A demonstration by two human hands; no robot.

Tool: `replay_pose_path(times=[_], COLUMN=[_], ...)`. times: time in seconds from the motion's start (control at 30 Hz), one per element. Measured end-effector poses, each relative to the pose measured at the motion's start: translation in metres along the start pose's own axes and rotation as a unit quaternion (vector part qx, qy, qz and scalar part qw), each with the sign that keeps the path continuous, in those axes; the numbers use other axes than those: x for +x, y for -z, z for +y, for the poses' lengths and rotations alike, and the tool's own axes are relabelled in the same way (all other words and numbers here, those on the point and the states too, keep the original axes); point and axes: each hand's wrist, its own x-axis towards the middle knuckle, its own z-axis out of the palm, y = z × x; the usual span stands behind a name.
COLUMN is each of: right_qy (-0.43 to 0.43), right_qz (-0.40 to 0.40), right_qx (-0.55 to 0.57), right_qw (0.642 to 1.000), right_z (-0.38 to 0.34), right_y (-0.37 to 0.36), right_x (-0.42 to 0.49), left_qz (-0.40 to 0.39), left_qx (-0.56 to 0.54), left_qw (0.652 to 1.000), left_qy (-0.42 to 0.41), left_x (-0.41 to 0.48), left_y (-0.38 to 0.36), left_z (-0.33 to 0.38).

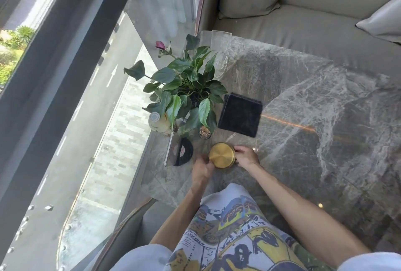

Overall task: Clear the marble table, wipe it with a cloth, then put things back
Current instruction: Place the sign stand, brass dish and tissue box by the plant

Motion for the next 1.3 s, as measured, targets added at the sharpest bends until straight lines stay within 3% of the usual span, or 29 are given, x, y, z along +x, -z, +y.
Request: replay_pose_path(times=[0.13,0.37,0.43,0.53,0.6,0.7,1.03,1.17,1.3], right_qy=[0.009,0.096,0.133,0.184,0.191,0.171,0.083,0.037,-0.002], right_qz=[0.000,0.004,0.028,0.098,0.123,0.137,0.160,0.156,0.188], right_qx=[-0.001,-0.028,-0.099,-0.251,-0.286,-0.296,-0.220,-0.087,-0.027], right_qw=[1.000,0.995,0.986,0.945,0.931,0.930,0.959,0.983,0.982], right_z=[0.003,0.021,0.044,0.094,0.129,0.182,0.358,0.431,0.478], right_y=[0.015,0.066,0.081,0.098,0.107,0.122,0.247,0.304,0.348], right_x=[-0.007,-0.053,-0.066,-0.080,-0.088,-0.100,-0.132,-0.144,-0.160], left_qz=[0.024,0.047,0.015,-0.014,-0.029,-0.049,-0.072,-0.096,-0.115], left_qx=[0.058,0.188,0.266,0.426,0.486,0.520,0.531,0.547,0.544], left_qw=[0.998,0.967,0.947,0.882,0.844,0.815,0.790,0.770,0.772], left_qy=[0.003,-0.164,-0.181,-0.202,-0.227,-0.251,-0.298,-0.315,-0.308], left_x=[-0.010,-0.037,-0.047,-0.066,-0.080,-0.103,-0.199,-0.235,-0.256], left_y=[0.008,0.009,-0.001,-0.027,-0.051,-0.096,-0.283,-0.336,-0.363], left_z=[0.009,0.024,0.028,0.030,0.031,0.033,0.025,0.013,0.017])
